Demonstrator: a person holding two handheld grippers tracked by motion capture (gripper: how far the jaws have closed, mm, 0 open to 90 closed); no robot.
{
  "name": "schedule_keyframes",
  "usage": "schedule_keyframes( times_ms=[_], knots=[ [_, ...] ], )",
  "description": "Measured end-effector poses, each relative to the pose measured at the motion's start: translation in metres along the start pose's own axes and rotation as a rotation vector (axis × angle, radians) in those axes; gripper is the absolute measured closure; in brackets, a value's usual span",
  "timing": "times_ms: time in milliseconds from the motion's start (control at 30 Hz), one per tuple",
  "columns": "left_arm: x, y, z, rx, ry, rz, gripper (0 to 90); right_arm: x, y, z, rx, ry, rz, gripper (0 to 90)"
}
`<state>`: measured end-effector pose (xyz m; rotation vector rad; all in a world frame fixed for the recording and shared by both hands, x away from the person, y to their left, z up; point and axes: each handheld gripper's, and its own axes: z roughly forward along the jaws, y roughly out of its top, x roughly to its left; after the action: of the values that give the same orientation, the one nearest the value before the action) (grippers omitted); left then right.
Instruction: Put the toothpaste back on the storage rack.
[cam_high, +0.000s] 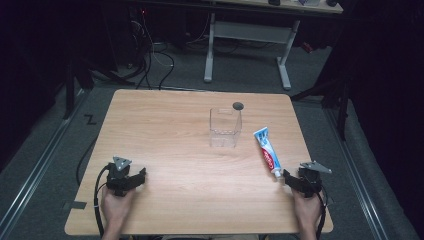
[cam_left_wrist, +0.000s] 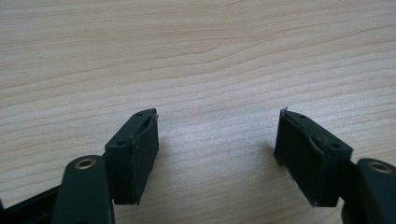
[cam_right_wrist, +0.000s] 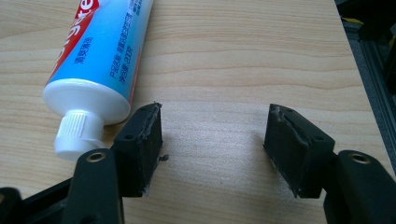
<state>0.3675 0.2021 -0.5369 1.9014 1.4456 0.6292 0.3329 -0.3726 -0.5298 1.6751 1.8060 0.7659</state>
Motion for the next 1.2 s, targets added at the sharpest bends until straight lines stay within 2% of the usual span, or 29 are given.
schedule_keyframes(
  times_ms=[1200],
  knots=[
    [0.0005,0.001,0.0009,0.0,-0.004,-0.007,29.9,-0.0003,-0.0007,-0.0009,-0.003,0.006,-0.001,39.4]
  ],
)
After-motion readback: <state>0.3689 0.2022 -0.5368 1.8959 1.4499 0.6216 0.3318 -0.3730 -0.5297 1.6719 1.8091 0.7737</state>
